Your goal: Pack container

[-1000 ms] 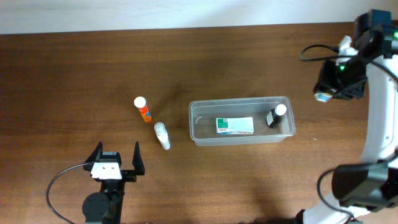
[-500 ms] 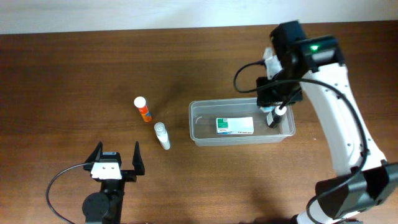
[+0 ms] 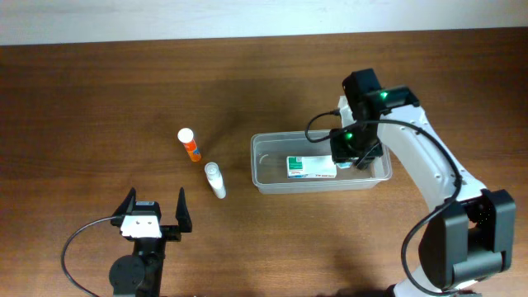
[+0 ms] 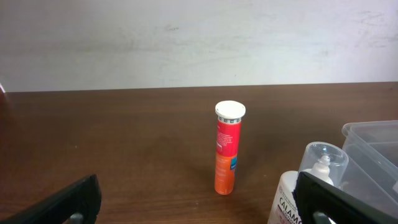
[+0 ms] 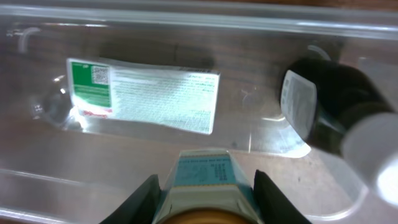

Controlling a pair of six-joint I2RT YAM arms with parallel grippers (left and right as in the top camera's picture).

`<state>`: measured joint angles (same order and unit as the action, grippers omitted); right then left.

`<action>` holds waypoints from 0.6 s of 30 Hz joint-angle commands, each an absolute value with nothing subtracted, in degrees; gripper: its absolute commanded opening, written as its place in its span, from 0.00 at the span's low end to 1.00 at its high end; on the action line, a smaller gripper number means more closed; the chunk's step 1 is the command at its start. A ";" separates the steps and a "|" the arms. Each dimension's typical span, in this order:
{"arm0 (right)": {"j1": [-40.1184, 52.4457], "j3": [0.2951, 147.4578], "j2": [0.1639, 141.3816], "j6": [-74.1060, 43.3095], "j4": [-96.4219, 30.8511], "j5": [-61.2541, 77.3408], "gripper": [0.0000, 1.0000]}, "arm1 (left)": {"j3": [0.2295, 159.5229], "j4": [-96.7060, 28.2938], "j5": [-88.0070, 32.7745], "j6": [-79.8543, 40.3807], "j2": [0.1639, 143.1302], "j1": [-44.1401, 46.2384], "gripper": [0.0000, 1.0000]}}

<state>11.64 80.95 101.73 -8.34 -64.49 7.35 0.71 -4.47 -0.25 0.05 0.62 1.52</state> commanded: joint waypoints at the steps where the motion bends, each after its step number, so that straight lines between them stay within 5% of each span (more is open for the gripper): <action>1: 12.05 77.65 101.03 -7.53 -61.67 6.81 0.37 | 0.51 -4.67 -1.13 0.93 0.34 1.28 0.99; 18: 12.05 74.37 102.76 -7.33 -56.95 1.69 0.42 | 0.51 -4.67 -1.13 0.93 0.34 1.28 0.99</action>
<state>11.68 74.81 102.28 -7.44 -57.10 3.03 0.71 -4.47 -0.25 0.08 0.62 1.52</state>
